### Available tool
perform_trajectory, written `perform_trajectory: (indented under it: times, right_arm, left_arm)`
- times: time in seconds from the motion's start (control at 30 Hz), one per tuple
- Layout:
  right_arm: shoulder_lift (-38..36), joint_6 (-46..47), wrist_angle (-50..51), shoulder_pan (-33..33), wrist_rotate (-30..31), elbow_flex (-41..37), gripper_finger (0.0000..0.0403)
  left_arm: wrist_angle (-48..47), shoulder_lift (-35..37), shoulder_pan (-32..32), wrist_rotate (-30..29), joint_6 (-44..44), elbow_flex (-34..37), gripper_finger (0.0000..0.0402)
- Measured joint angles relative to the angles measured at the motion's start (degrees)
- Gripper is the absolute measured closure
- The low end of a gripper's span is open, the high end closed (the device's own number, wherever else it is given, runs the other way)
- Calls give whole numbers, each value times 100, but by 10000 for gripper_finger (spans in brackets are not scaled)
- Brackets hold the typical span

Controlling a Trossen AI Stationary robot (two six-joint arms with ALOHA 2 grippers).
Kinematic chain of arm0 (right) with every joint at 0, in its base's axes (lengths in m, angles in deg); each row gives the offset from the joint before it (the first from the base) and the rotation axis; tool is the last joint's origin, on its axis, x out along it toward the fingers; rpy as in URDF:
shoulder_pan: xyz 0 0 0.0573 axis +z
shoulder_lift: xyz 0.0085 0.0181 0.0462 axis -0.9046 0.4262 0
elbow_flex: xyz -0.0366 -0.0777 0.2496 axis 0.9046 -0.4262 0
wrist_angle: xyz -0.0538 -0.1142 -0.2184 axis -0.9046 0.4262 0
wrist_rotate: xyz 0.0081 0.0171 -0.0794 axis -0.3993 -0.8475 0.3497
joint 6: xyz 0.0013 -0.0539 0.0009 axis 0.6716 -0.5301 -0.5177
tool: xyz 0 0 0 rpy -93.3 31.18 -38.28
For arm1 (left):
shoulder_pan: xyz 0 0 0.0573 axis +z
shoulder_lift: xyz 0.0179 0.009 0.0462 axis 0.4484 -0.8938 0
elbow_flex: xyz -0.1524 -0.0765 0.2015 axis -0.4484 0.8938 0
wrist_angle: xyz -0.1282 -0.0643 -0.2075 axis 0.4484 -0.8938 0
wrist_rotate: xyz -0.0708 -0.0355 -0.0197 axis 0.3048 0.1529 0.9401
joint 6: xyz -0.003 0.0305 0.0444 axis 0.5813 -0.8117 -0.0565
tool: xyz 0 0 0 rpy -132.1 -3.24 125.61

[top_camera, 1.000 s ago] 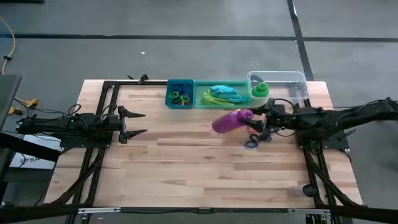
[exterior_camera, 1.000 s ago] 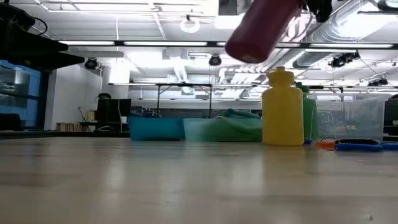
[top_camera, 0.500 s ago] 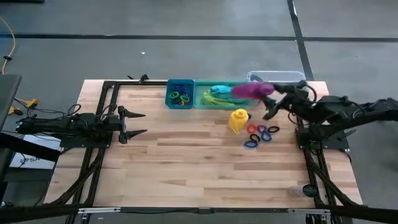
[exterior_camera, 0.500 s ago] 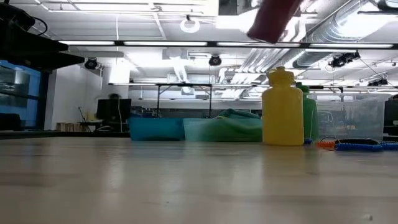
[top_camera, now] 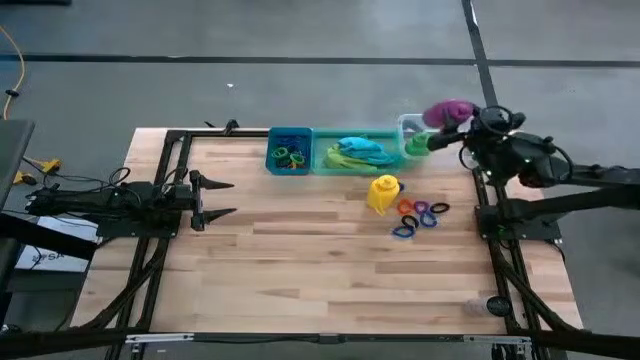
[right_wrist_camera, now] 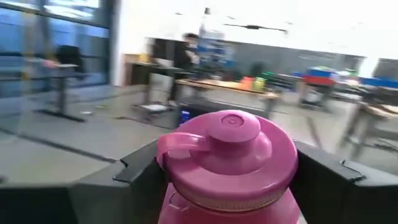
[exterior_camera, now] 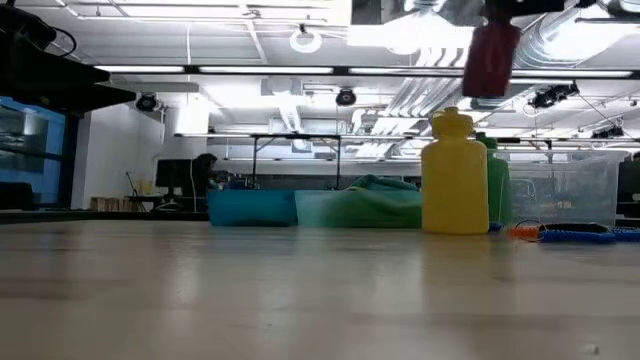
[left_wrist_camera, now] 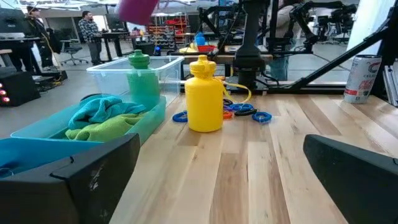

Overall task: Pick & Place Sports Items
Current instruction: Put the violet tumbler into the transparent bin

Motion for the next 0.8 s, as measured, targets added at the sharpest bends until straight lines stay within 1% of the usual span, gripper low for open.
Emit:
perform_trajectory:
  times: [0.1,0.43,0.5,0.67,0.8]
  right_arm:
    - [2,340,244,-329,75,0,198]
    - [33,1899,1437,-1279,-14,0,198]
    - [73,2167,1665,-1477,-249,0,198]
    - [268,2752,2045,-2029,-1107,0,198]
    - [534,3135,2271,-2444,-1542,0,198]
  left_arm:
    - [0,0,-2,-2,0,0,34]
    - [0,0,0,-1,0,0,34]
    - [0,0,-2,0,0,0,34]
    - [-2,1,-2,-1,0,0,34]
    - [-2,2,0,0,0,0,34]
